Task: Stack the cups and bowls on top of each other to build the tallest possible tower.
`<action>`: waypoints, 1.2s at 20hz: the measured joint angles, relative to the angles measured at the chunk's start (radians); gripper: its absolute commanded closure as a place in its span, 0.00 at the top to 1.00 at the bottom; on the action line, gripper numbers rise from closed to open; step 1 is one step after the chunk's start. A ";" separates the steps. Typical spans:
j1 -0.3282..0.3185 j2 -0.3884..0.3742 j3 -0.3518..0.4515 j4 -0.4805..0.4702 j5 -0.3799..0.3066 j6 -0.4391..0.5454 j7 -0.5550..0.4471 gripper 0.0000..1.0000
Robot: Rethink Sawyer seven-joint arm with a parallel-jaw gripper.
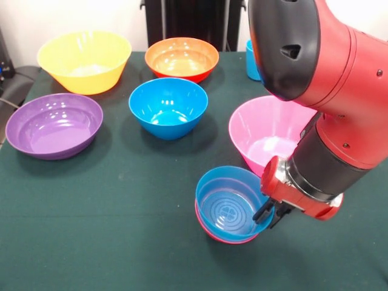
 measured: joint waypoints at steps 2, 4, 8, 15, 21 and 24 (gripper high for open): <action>0.000 0.000 -0.001 0.000 0.000 0.000 0.000 0.00; 0.000 0.000 -0.001 0.000 0.000 0.000 0.000 0.00; 0.000 0.000 -0.001 0.001 0.000 0.000 0.000 0.00; 0.000 -0.004 0.003 0.008 0.000 0.000 0.000 0.00; 0.000 -0.007 0.009 0.013 0.000 -0.001 0.000 0.00; 0.000 -0.010 0.012 0.018 0.000 -0.001 0.000 0.00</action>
